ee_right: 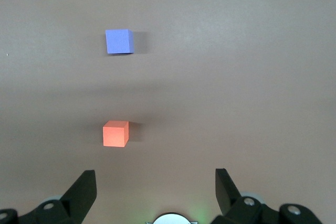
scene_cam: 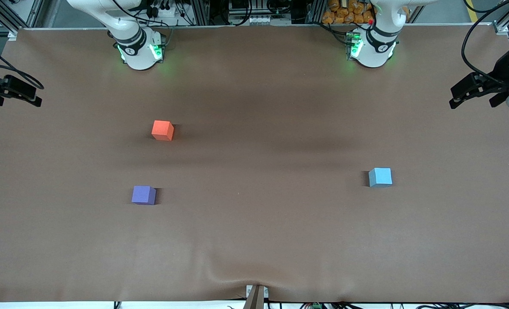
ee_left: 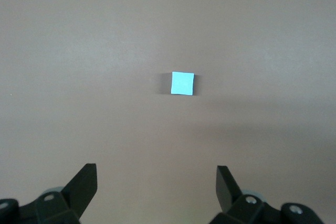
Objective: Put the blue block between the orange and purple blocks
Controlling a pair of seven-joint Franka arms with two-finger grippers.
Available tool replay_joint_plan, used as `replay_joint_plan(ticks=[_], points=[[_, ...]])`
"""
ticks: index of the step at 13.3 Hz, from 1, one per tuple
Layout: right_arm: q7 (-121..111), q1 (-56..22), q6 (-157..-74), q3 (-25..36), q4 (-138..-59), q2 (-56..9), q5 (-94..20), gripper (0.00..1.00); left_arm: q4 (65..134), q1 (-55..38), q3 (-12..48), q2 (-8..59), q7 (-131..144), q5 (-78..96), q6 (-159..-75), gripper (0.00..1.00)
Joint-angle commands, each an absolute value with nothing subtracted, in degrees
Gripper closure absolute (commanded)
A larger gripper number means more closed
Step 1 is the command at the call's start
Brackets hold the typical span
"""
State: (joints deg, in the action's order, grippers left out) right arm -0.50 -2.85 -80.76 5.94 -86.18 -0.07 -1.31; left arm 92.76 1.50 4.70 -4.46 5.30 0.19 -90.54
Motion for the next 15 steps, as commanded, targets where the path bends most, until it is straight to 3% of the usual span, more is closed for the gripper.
replay_joint_plan(ticks=[1,7,15], points=[[-0.4,-4.5,-80.2,6.0,-86.0,-0.4,-0.4,0.0,91.3,1.1,4.5,-3.8,4.7,0.6,-88.8,0.0],[-0.5,-8.2,-80.9,6.0,-86.1,-1.3,0.2,0.0,91.8,1.8,4.5,-4.0,4.2,0.5,-88.8,0.0],[-0.5,-7.0,-81.0,6.1,-85.0,-3.5,-0.6,0.0,91.8,1.5,4.5,-2.6,4.1,0.5,-89.5,0.0]])
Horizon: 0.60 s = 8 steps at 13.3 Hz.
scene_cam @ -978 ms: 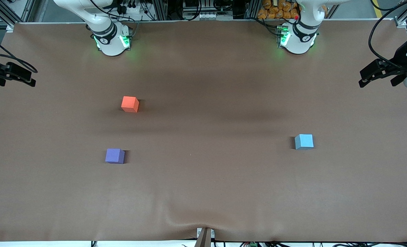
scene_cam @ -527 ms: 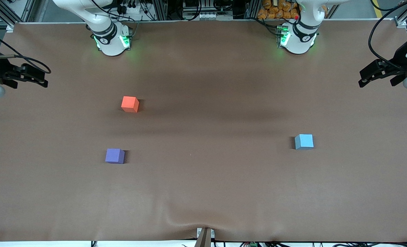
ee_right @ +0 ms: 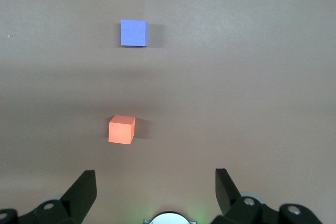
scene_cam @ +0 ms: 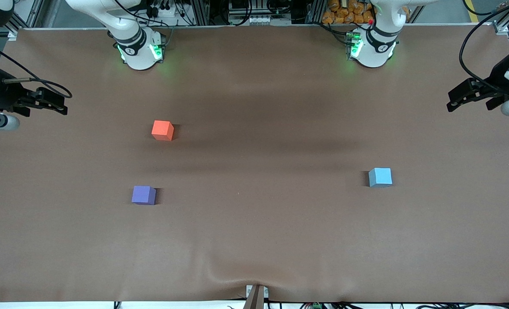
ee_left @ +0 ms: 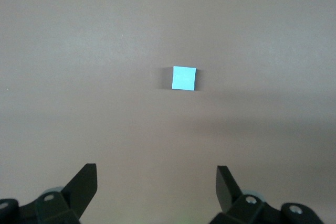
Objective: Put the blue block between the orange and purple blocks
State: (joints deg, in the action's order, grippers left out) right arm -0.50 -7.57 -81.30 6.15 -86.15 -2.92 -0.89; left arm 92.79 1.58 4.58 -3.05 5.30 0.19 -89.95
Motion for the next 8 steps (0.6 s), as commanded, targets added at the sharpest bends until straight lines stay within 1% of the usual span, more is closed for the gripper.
replay_joint_plan(ticks=[1,8], points=[[-0.5,-7.0,-80.9,6.1,-85.1,-3.5,-0.6,0.0,91.7,1.4,4.5,-2.5,4.1,0.4,-89.6,0.0],[-0.3,-7.0,-80.4,6.2,-85.7,-4.2,-0.7,0.0,93.0,1.4,5.2,-2.1,4.1,0.5,-89.6,0.0]])
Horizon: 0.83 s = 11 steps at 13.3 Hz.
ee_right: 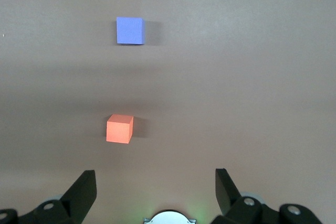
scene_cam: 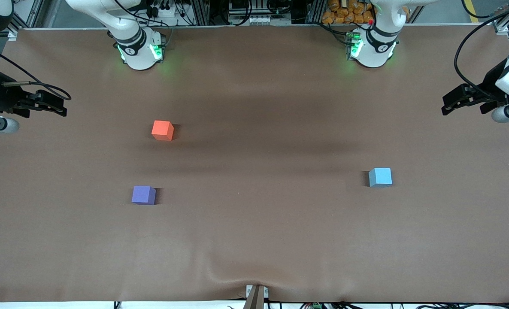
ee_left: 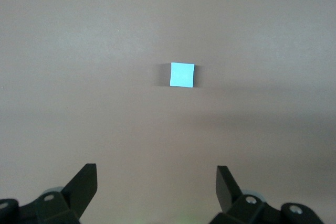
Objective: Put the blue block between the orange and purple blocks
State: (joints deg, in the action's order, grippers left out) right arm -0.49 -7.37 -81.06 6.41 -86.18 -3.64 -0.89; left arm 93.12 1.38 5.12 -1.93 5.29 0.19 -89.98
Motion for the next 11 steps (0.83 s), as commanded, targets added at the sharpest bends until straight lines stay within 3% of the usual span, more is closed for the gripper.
replay_joint_plan(ticks=[1,11], points=[[-0.3,-7.1,-80.4,6.2,-85.7,-4.2,-0.7,0.0,92.9,1.4,5.2,-2.0,4.2,0.4,-89.6,0.0],[-0.5,-7.6,-80.3,6.1,-85.7,-5.1,-0.7,0.0,93.6,1.5,6.4,-2.8,5.5,-0.5,-87.9,0.0]])
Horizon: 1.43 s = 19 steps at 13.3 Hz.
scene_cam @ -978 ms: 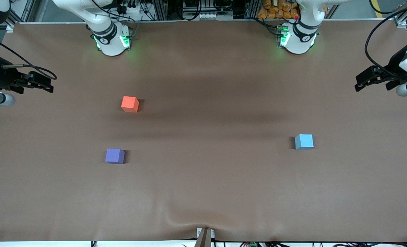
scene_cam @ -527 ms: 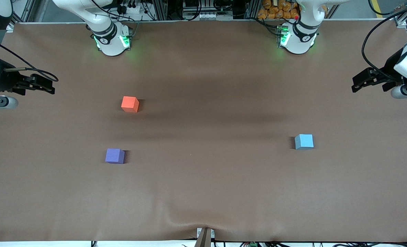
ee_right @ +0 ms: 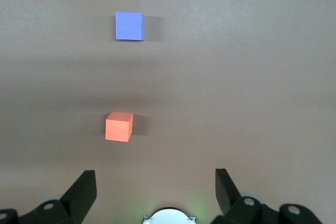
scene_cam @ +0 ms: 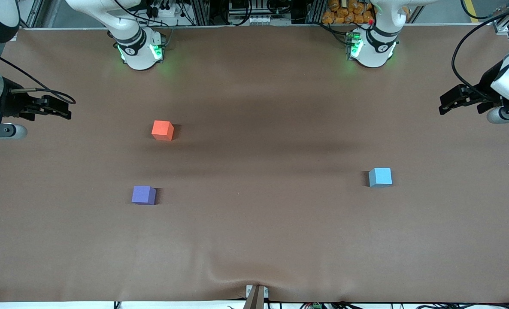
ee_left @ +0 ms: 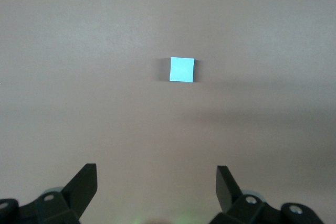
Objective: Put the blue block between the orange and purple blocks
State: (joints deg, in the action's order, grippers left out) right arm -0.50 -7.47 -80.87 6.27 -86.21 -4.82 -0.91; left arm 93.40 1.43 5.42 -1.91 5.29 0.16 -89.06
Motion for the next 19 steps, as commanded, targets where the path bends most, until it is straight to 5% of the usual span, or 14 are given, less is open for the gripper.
replay_joint_plan(ticks=[1,12,19], points=[[-0.5,-7.6,-80.5,6.1,-85.7,-5.2,-0.7,0.0,93.7,1.5,6.4,-2.9,5.5,-0.5,-87.5,0.0],[-0.6,-7.5,-80.9,6.1,-85.6,-5.5,-0.8,0.0,93.8,1.1,10.4,-0.5,9.3,-2.3,-87.8,0.0],[-0.6,-7.5,-80.4,6.1,-85.7,-5.6,-0.8,0.0,101.4,1.8,13.4,5.5,13.9,-3.3,-100.1,0.0]])
